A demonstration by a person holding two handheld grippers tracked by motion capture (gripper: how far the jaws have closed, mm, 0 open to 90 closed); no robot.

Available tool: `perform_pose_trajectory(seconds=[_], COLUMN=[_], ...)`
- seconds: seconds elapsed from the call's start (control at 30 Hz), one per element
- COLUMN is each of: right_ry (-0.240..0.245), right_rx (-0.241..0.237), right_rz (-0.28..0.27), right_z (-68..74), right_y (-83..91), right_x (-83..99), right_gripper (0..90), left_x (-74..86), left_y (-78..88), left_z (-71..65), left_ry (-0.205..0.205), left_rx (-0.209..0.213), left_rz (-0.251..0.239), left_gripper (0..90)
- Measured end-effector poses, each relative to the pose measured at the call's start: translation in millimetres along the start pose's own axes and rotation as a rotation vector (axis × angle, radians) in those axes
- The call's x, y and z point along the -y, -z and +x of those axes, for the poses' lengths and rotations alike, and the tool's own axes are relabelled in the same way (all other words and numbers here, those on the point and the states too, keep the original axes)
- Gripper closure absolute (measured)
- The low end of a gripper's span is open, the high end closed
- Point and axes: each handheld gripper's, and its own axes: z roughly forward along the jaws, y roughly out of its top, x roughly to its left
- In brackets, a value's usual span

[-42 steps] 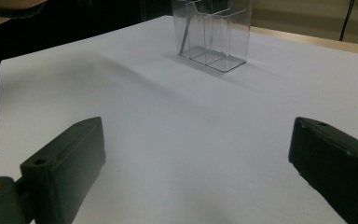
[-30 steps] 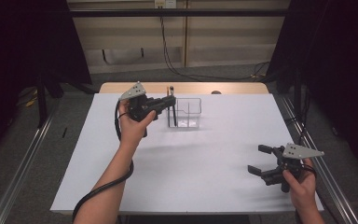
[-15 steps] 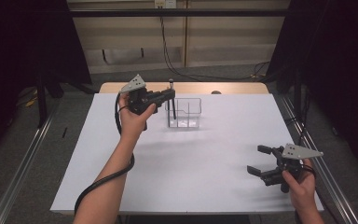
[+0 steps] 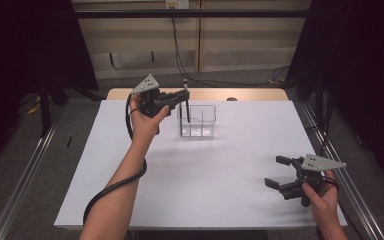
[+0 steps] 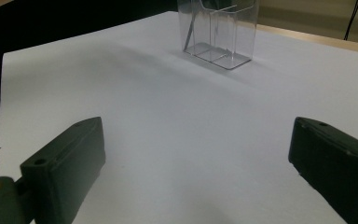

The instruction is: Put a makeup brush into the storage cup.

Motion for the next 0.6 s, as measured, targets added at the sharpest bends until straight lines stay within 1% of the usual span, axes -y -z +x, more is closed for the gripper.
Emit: perform_pose_trajectory(seconds=[0.23, 0.37, 0.47, 0.6], right_ry=[0.003, 0.0, 0.0, 0.005], right_rx=[0.002, 0.002, 0.002, 0.004], right_rz=[-0.002, -0.001, -0.001, -0.001], right_z=[0.0, -0.2, -0.2, 0.0], right_y=[0.6, 1.0, 1.2, 1.2], right_x=[0.0, 0.3, 0.3, 0.2], right_gripper=[3.6, 3.6, 3.6, 3.6], left_x=[-6.2, -8.4, -10.3, -13.2], left_y=[-2.2, -4.5, -5.3, -5.9], left_z=[1.5, 1.6, 3.3, 4.9], left_ry=[-0.004, -0.018, -0.02, -0.023], left_rx=[-0.007, -0.008, -0.014, -0.019], left_rz=[-0.006, 0.001, 0.0, -0.008], left_gripper=[83.9, 83.9, 83.9, 83.9])
